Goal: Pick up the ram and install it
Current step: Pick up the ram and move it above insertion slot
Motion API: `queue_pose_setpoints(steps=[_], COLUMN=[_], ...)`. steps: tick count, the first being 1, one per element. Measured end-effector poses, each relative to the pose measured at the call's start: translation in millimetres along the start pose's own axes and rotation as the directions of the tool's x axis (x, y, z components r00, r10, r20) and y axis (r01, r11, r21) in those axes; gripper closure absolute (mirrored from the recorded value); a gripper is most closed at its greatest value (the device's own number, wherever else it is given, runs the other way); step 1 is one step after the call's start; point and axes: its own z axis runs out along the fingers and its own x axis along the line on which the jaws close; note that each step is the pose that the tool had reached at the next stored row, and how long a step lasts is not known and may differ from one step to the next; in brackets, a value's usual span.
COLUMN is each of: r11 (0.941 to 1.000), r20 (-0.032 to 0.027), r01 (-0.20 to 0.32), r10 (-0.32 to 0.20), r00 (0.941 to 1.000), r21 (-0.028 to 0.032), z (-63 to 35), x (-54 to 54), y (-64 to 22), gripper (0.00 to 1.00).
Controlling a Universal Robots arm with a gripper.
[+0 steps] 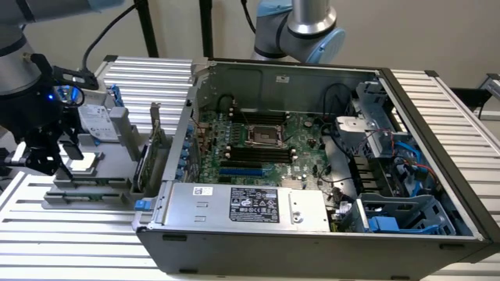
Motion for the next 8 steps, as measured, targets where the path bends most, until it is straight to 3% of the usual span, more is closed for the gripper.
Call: queue_pose_setpoints(steps=[8], r11=[1.0000], r20=[-0.0001], r01=[0.004], r10=[-0.004], r00=[1.0000], r21=[0.0000], z=[14.6], x=[2.6], y=[-0.3], gripper=[0.52])
